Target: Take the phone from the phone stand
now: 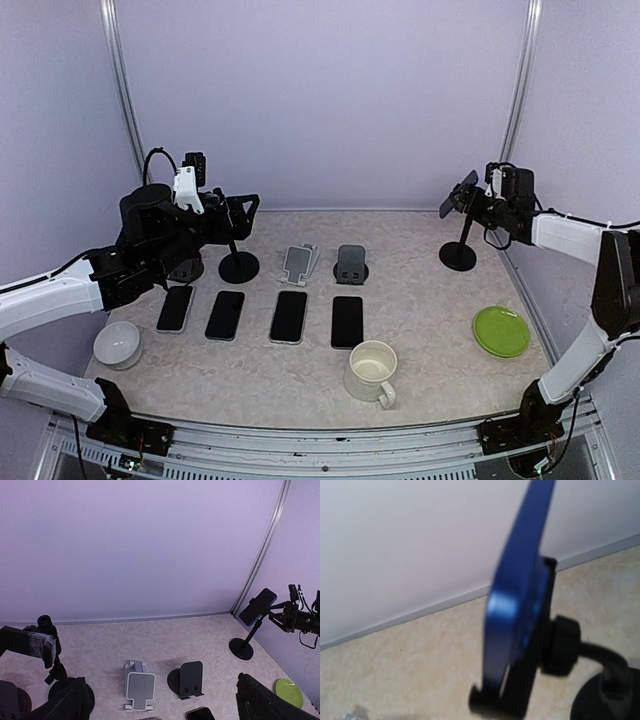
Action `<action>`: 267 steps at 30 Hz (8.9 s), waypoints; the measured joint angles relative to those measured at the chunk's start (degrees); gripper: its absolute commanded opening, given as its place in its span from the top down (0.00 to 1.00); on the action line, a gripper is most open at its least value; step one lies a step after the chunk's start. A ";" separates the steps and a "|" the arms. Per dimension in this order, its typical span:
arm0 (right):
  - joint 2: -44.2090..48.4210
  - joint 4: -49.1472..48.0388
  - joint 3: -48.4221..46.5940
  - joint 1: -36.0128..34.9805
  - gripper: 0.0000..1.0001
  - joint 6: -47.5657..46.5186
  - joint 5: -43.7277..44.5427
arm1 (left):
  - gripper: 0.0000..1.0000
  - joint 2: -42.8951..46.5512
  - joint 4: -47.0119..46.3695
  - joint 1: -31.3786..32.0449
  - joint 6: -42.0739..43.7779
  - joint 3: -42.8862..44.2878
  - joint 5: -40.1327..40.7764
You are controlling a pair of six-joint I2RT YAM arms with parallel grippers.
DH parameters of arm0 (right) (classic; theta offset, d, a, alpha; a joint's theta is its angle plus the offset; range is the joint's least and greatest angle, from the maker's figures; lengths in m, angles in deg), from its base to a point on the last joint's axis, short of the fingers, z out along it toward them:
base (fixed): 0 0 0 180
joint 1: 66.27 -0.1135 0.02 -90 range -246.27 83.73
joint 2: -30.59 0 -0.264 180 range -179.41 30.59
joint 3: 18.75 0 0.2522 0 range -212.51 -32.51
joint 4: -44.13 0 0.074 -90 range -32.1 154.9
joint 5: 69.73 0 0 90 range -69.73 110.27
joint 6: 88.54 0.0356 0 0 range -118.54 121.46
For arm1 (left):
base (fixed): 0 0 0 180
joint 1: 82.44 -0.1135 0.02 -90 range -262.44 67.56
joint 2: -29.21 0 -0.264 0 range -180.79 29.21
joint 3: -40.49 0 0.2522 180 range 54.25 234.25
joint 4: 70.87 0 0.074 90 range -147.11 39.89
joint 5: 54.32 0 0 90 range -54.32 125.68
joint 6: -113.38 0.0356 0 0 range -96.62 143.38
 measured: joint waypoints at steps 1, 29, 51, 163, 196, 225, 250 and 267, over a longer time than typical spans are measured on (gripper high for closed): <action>-0.70 0.09 -0.74 0.00 0.25 0.11 0.07 | 0.01 0.00 0.00 0.00 0.00 0.00 0.04; -9.25 4.83 -10.14 0.04 0.51 2.80 3.65 | 0.01 -0.52 -0.48 -0.11 -0.02 0.00 0.13; -7.28 7.54 -9.29 0.33 0.94 3.15 1.25 | 0.01 -0.55 -0.52 -0.26 -0.13 0.00 0.07; 25.55 -0.17 23.43 -17.55 0.65 7.58 -11.19 | 0.51 -65.72 10.14 11.61 7.65 57.02 -32.22; 24.87 -1.99 24.39 -16.61 1.00 2.80 -14.97 | 0.65 -63.87 6.80 10.36 5.11 52.22 -32.81; 24.39 -2.27 24.39 -15.06 1.00 1.18 -18.34 | 0.66 -61.48 6.86 10.93 5.07 50.18 -41.24; 23.54 -3.21 23.15 -13.86 1.00 1.60 -15.52 | 0.66 -48.65 0.79 13.92 5.68 38.27 -38.05; 17.35 3.82 13.35 -12.15 1.00 -1.01 -11.10 | 0.66 -42.42 1.03 10.84 4.22 30.80 -29.35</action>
